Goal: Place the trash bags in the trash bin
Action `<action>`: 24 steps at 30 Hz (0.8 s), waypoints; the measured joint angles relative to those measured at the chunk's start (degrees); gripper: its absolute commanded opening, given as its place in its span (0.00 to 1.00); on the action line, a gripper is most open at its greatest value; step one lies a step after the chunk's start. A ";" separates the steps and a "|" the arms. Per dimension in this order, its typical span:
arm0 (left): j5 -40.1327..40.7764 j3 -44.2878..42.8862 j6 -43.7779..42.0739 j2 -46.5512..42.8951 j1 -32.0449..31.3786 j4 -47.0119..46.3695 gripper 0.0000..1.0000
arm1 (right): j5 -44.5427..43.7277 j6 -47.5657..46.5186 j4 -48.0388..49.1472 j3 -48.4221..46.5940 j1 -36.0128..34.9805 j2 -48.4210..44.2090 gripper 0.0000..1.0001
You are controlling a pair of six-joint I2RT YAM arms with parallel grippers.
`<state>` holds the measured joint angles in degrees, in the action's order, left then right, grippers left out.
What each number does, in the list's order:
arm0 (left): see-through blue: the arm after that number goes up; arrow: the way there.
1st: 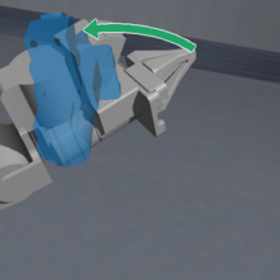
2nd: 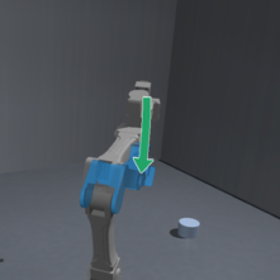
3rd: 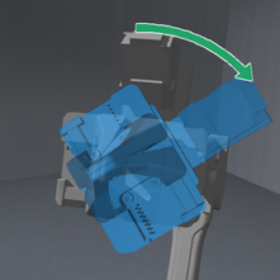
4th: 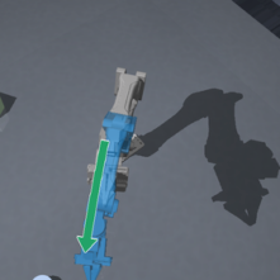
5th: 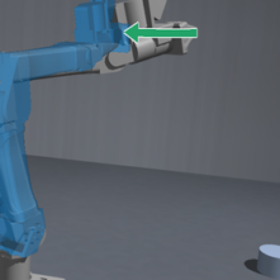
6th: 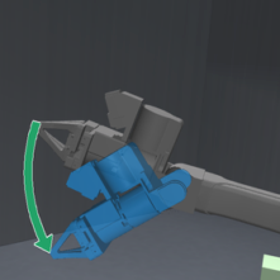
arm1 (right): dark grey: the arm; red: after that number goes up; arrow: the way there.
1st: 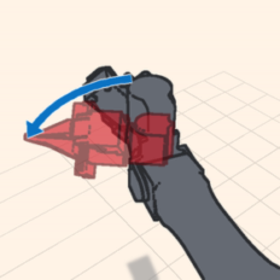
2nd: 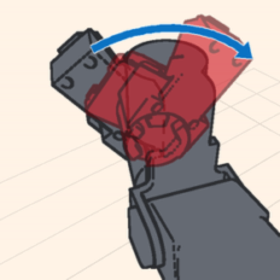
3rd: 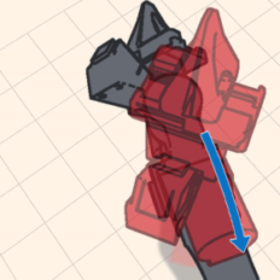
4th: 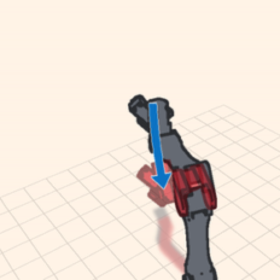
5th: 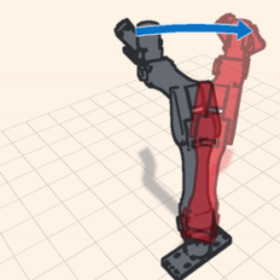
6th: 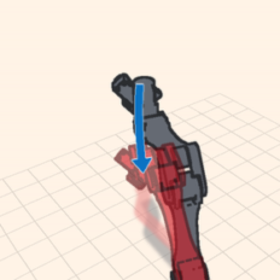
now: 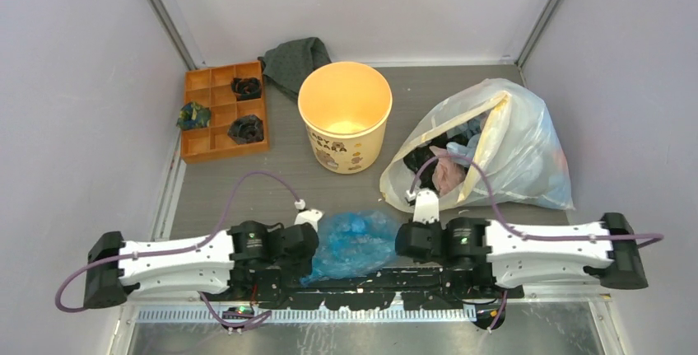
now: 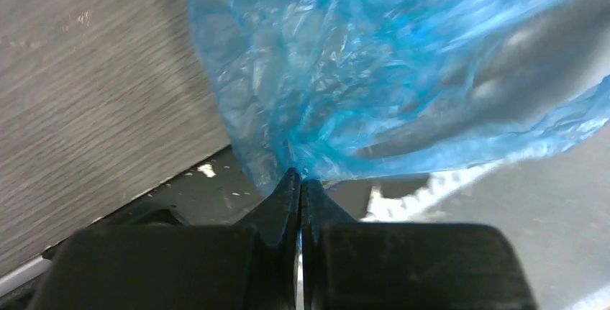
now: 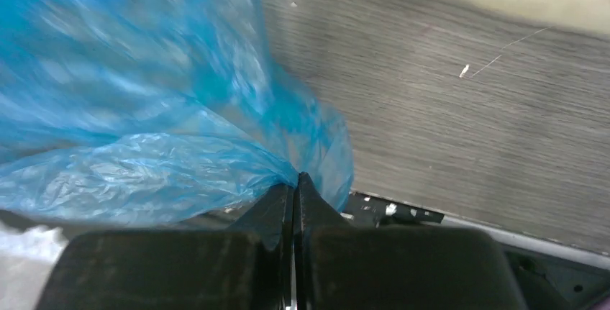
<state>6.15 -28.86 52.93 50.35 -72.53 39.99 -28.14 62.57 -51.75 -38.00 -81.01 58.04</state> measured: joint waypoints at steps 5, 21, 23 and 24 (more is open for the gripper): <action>2.82 -16.74 -1.14 -2.51 -2.75 5.73 0.00 | -3.26 -2.67 -8.07 -20.31 -0.04 -6.32 0.01; 10.21 -26.91 -3.91 -3.17 -2.84 0.50 0.47 | -15.58 -6.25 -18.78 -41.13 0.02 -2.54 0.01; 10.12 -24.74 -5.07 -5.40 -2.84 0.24 0.58 | -16.94 -6.32 -20.41 -44.19 0.00 -2.54 0.01; 10.03 -23.82 -5.77 -6.62 -2.84 -0.02 0.62 | -17.57 -6.49 -20.83 -45.99 0.02 -2.54 0.01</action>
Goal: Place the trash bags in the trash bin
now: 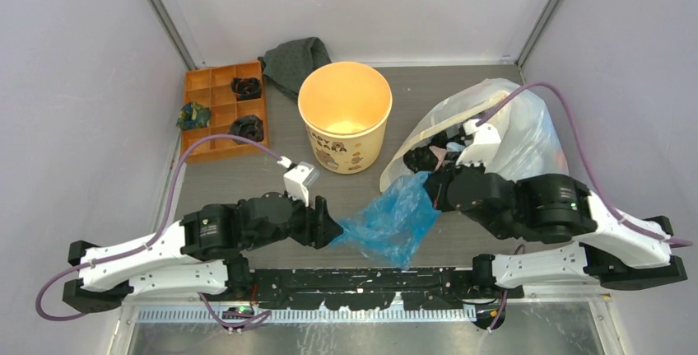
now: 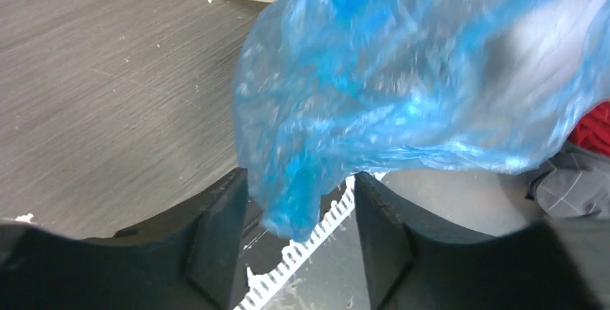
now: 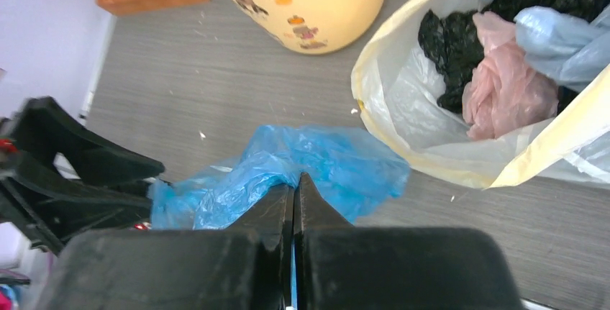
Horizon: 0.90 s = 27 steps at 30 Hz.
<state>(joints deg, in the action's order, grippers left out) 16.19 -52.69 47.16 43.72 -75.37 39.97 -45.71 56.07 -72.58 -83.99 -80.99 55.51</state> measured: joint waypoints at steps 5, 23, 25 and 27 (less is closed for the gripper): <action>-2.86 1.42 -6.36 -3.93 0.00 -2.34 0.71 | -0.85 -2.01 -1.20 -6.49 0.00 1.36 0.01; -18.86 -16.94 -38.42 11.72 0.00 -7.13 0.84 | 13.00 -20.94 3.45 -8.28 0.00 7.85 0.01; -19.02 -16.92 -40.26 11.96 0.00 -7.15 0.86 | 14.75 -22.36 3.98 -8.37 0.00 7.72 0.01; -19.30 -16.92 -41.94 11.72 0.00 -7.21 0.87 | 16.70 -23.65 4.57 -8.37 0.00 7.67 0.01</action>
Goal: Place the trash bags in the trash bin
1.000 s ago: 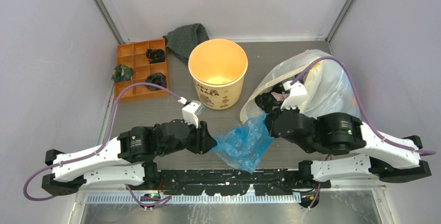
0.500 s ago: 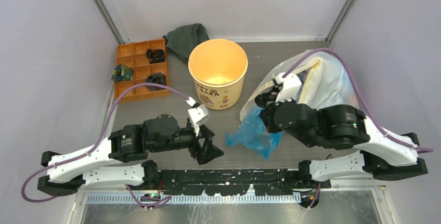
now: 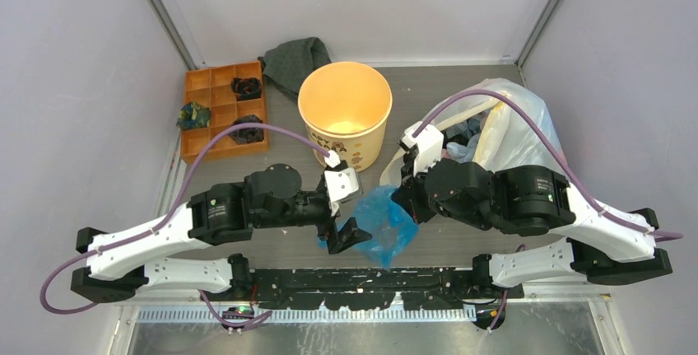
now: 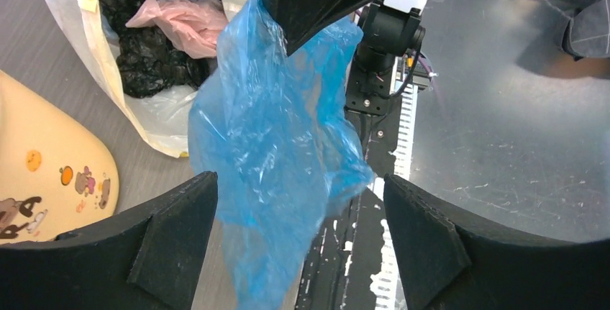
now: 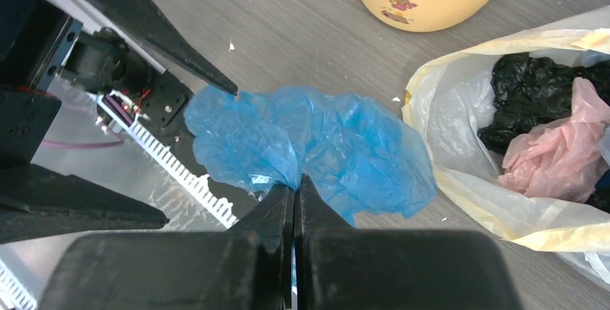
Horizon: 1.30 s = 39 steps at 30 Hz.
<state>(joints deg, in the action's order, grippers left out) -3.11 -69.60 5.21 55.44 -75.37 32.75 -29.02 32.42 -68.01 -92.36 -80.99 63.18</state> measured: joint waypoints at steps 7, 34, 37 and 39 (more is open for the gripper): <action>-3.37 -1.25 -4.02 -0.66 0.00 1.53 0.82 | 5.01 -2.99 0.94 -0.02 0.00 0.00 0.01; -9.70 9.75 7.63 2.34 0.00 -9.51 0.13 | 0.81 -0.55 -1.05 -0.92 -0.02 -2.93 0.01; -8.37 10.64 11.06 2.34 0.00 -12.98 0.00 | -1.40 0.57 -1.07 0.48 -0.02 -4.22 0.01; -7.04 10.80 12.55 2.45 0.00 -14.51 0.00 | -3.08 1.29 -1.27 1.73 -0.02 -5.03 0.06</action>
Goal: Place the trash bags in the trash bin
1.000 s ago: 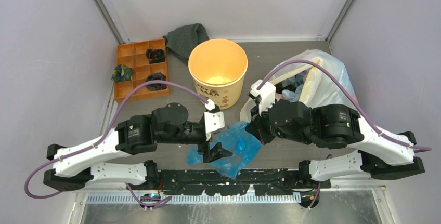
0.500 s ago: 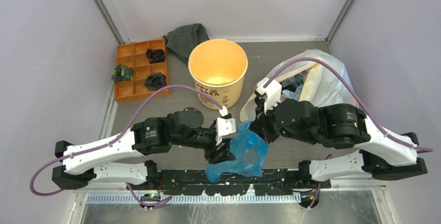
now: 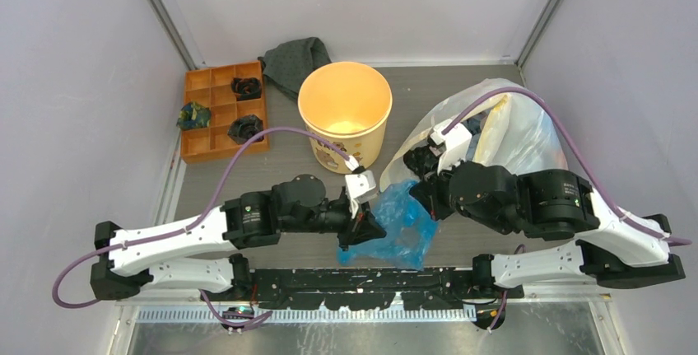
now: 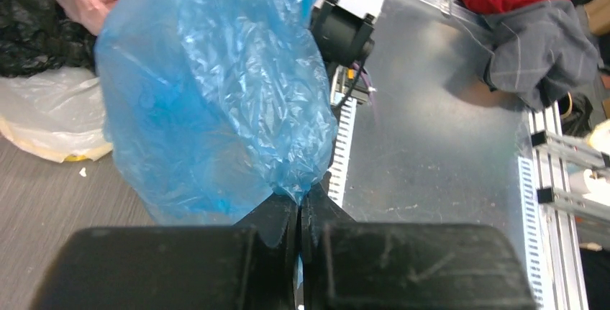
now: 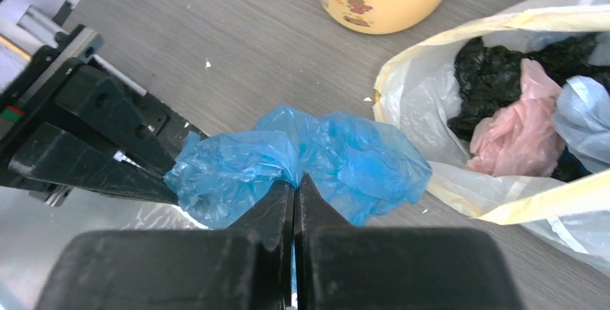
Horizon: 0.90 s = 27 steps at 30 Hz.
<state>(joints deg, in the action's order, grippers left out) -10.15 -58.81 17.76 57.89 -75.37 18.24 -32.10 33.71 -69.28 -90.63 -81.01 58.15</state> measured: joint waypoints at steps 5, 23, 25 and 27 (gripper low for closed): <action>6.97 -2.25 2.82 2.60 0.00 1.07 0.00 | -5.62 3.78 -1.60 2.32 0.00 -2.10 0.52; 30.69 -16.26 18.27 17.94 0.87 13.00 0.00 | -12.79 19.32 2.21 21.00 0.00 -13.38 0.38; 30.95 -16.41 18.75 18.25 0.87 13.31 0.00 | -12.68 20.98 5.40 25.16 0.00 -13.40 0.29; 31.01 -16.41 19.32 18.23 0.87 13.53 0.00 | -12.92 23.58 10.01 30.86 0.00 -13.84 0.24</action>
<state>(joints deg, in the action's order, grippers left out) 20.86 -75.22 37.08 76.12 -74.50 31.77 -45.01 57.30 -59.27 -59.77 -81.01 44.31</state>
